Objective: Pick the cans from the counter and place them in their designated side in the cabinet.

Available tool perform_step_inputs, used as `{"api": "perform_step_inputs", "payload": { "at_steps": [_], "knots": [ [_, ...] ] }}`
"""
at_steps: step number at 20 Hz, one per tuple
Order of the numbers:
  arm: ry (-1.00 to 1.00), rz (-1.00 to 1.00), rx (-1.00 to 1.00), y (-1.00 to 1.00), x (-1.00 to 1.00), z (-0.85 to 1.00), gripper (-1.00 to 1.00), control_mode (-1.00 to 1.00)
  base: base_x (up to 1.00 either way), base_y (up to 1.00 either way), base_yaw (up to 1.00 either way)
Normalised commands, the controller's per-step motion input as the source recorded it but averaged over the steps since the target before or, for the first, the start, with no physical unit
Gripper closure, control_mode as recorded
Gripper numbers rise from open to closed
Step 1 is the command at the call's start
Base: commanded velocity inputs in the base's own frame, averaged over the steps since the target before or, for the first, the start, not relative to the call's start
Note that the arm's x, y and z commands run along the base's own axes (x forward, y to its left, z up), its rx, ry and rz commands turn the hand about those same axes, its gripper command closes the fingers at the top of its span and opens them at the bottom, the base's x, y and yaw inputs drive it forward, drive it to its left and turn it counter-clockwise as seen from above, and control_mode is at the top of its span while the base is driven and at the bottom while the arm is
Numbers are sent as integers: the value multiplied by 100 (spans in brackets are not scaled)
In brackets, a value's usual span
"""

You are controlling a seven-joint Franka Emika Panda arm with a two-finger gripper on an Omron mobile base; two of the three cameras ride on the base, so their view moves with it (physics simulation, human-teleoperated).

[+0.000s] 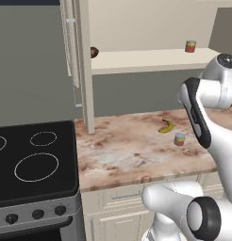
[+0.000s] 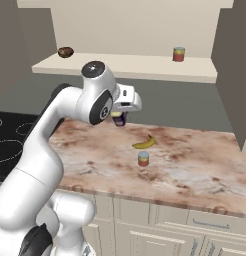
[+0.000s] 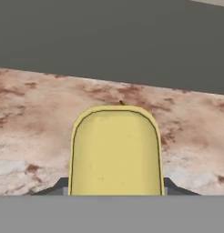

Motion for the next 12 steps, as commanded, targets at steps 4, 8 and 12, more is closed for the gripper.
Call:
{"api": "perform_step_inputs", "payload": {
  "at_steps": [4, 8, 12],
  "knots": [
    [-7, 0, 0, -3, 0, 19, 100, -100, 0, 0, 0],
    [-8, 0, 0, -4, 0, 19, 100, -100, 0, 0, 0],
    [-4, 0, 0, -15, 0, 21, 100, -100, 0, 0, 0]
  ]
}}
